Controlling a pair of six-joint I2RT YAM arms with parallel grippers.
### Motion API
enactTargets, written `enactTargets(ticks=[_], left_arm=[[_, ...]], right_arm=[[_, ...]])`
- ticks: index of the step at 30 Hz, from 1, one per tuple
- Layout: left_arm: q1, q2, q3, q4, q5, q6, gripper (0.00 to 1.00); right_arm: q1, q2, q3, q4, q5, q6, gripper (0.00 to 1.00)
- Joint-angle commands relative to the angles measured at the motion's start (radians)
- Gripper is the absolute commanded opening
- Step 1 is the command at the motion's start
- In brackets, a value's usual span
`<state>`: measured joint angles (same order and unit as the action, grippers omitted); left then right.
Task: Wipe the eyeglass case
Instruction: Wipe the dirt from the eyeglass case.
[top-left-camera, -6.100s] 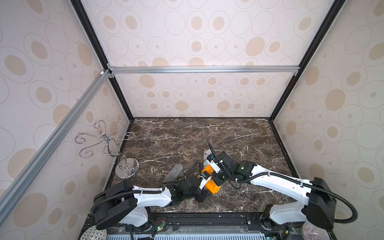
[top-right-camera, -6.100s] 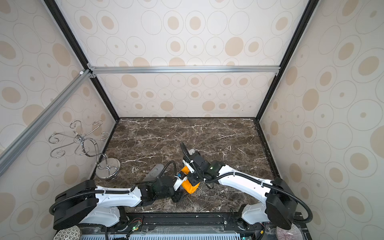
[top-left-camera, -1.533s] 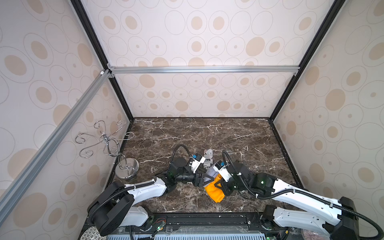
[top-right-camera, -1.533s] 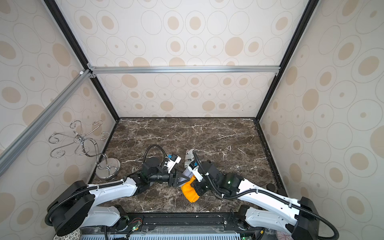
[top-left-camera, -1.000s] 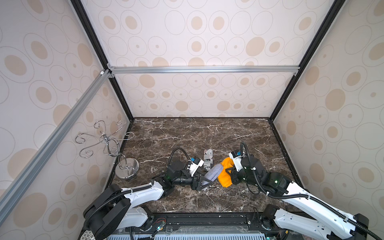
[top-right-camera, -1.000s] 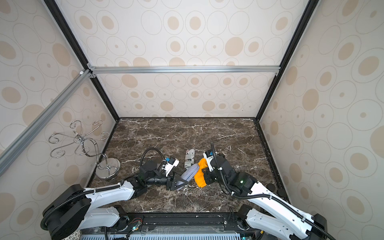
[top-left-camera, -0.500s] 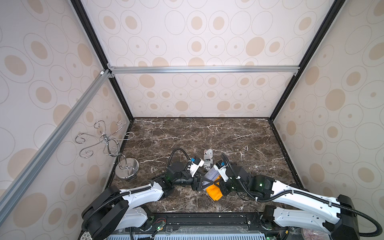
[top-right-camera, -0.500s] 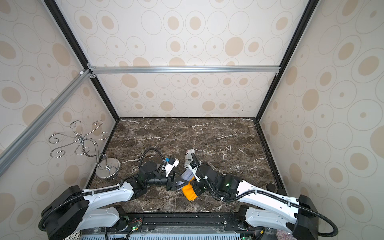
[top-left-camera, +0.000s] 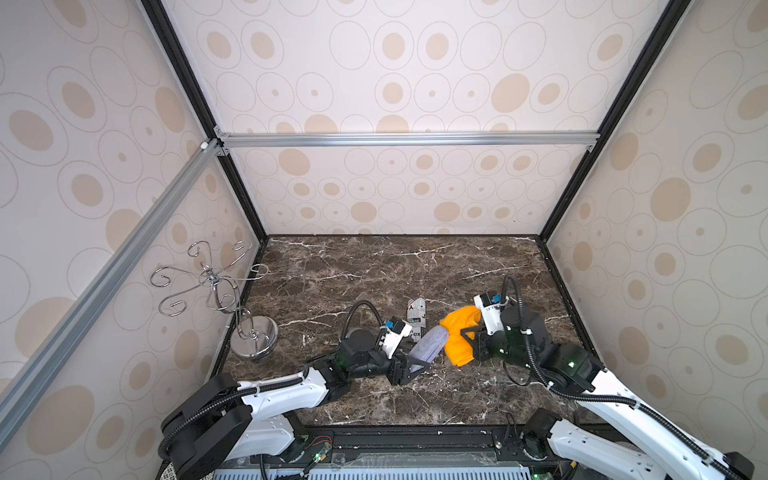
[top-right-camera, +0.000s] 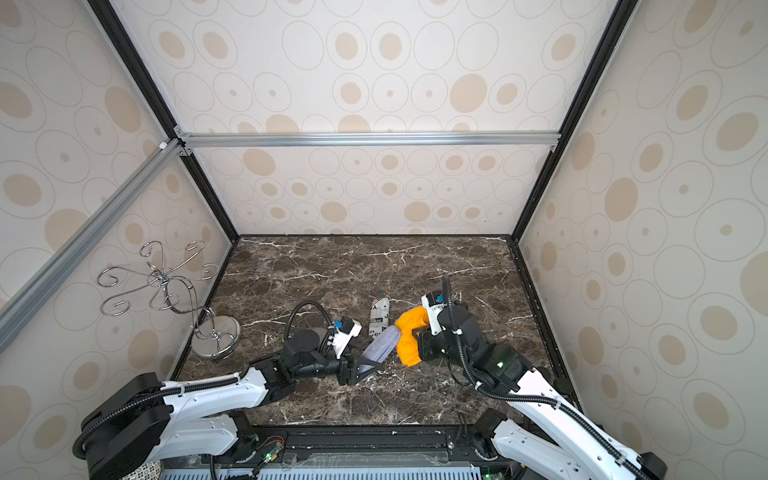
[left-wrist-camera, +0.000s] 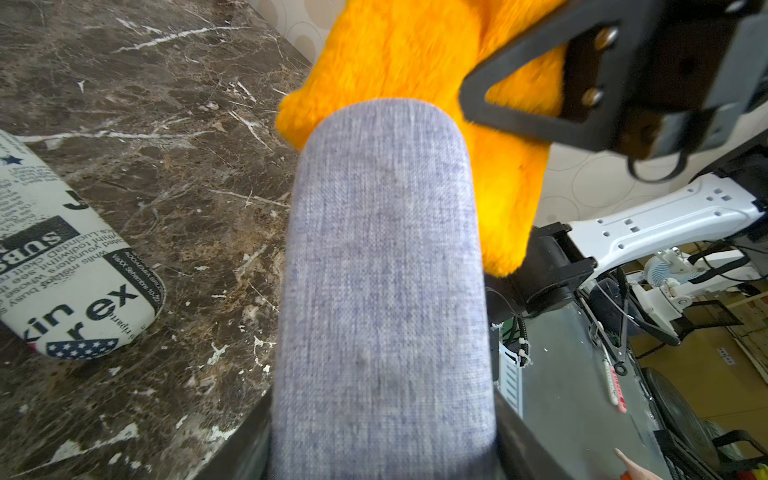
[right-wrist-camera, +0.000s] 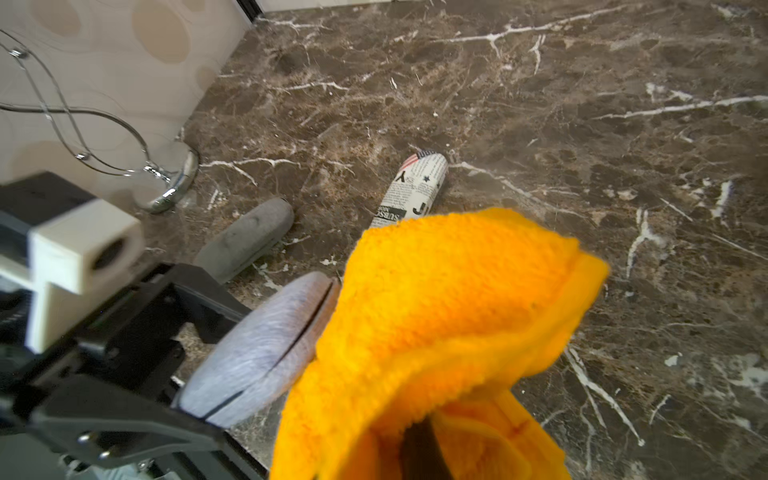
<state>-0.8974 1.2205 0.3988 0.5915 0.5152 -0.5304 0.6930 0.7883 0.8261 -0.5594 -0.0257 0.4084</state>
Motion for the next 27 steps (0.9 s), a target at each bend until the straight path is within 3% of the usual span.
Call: enactTargets(ticks=[1, 12, 16, 22, 27], left_arm=[[-0.02, -0.015, 0.006, -0.048, -0.053, 0.064, 0.6], [-0.048, -0.038, -0.008, -0.014, -0.051, 0.079, 0.57], [-0.048, -0.027, -0.029, 0.058, 0.027, 0.073, 0.56], [-0.048, -0.032, -0.049, 0.061, 0.007, 0.086, 0.53], [-0.048, -0.037, -0.087, 0.09, -0.07, 0.108, 0.5]], right_arm=[[-0.005, -0.003, 0.045, 0.012, -0.194, -0.032, 0.0], [-0.006, 0.099, -0.002, 0.086, -0.324, 0.025, 0.0], [-0.007, 0.174, 0.003, 0.097, -0.309, 0.031, 0.0], [-0.011, 0.248, 0.014, 0.073, -0.175, 0.042, 0.0], [-0.012, 0.179, -0.026, 0.105, -0.29, -0.013, 0.0]])
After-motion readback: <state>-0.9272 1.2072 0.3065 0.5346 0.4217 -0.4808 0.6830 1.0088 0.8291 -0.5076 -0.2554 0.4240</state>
